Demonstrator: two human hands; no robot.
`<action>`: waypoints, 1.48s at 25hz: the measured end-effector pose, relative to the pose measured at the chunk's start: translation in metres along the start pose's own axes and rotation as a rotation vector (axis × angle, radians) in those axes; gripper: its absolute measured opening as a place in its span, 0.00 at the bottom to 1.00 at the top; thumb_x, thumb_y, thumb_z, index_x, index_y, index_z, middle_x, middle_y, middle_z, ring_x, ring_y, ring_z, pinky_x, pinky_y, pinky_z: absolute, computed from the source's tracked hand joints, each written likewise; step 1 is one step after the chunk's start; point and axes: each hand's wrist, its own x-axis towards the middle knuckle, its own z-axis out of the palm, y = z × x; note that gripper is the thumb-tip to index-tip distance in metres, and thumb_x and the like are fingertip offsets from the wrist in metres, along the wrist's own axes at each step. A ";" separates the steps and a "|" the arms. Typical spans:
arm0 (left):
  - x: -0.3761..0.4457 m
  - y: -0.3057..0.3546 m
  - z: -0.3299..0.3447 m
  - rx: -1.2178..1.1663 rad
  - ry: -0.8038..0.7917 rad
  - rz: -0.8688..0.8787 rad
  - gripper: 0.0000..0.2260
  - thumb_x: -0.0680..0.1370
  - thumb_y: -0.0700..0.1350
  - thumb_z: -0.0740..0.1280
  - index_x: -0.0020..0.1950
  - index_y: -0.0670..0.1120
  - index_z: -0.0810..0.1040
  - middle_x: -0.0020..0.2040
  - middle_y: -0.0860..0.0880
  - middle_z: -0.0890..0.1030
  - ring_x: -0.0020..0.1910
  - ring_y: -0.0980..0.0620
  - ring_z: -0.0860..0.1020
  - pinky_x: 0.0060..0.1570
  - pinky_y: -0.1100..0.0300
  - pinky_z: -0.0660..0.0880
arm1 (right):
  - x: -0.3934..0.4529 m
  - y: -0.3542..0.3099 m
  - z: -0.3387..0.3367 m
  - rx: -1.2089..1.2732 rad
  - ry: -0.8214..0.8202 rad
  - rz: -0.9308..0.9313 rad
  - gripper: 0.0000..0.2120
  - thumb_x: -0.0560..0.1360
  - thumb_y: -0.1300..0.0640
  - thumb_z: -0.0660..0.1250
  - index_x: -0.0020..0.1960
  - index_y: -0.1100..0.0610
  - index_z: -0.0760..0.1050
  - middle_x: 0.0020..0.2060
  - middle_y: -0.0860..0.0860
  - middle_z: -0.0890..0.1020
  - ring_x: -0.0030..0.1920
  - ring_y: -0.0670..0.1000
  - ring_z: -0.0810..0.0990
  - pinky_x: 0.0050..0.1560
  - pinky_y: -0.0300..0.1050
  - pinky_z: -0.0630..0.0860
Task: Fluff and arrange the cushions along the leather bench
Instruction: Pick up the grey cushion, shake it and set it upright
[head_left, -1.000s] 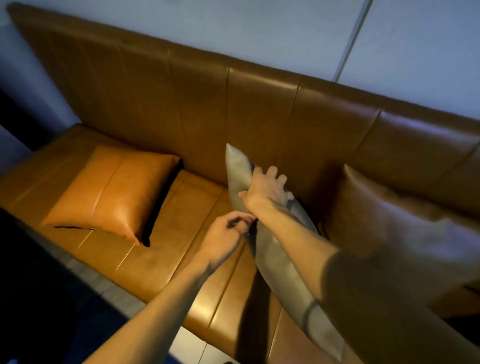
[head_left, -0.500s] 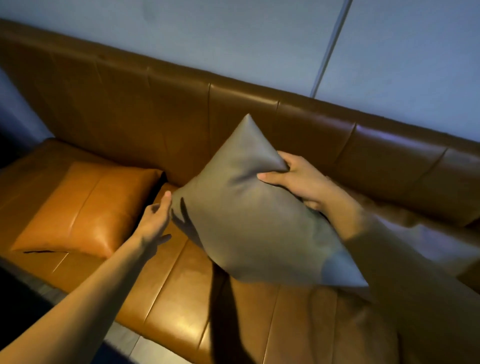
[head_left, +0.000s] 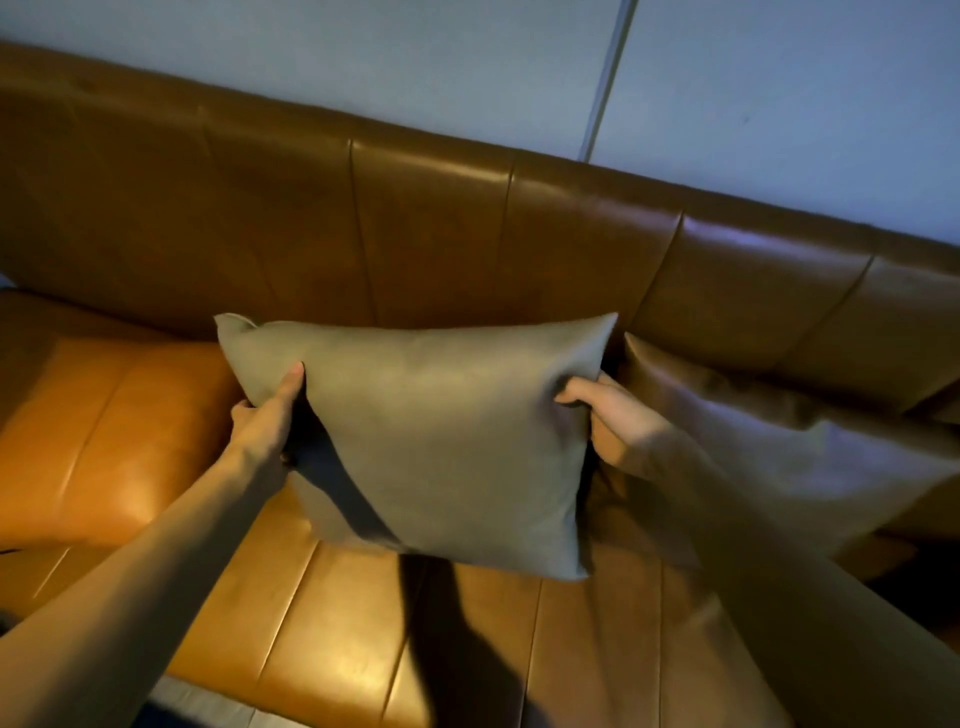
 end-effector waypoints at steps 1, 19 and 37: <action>0.007 -0.004 0.002 0.013 0.017 0.009 0.43 0.70 0.61 0.73 0.76 0.46 0.56 0.71 0.44 0.71 0.67 0.41 0.72 0.63 0.42 0.71 | 0.007 0.005 0.006 -0.026 0.046 0.021 0.17 0.73 0.62 0.66 0.61 0.59 0.77 0.56 0.58 0.82 0.58 0.58 0.80 0.64 0.57 0.74; 0.044 0.009 0.052 0.268 -0.106 0.154 0.37 0.74 0.56 0.71 0.78 0.50 0.58 0.74 0.49 0.69 0.73 0.44 0.67 0.71 0.48 0.65 | 0.043 0.023 0.011 -0.014 0.430 0.100 0.09 0.79 0.54 0.64 0.58 0.53 0.70 0.42 0.46 0.73 0.41 0.48 0.72 0.47 0.53 0.73; -0.057 0.039 -0.002 0.536 -0.220 0.063 0.09 0.83 0.45 0.57 0.54 0.45 0.76 0.45 0.49 0.78 0.40 0.54 0.75 0.39 0.62 0.69 | 0.023 -0.009 0.100 -0.568 -0.144 0.356 0.13 0.82 0.50 0.57 0.60 0.56 0.73 0.62 0.56 0.79 0.55 0.53 0.78 0.57 0.51 0.71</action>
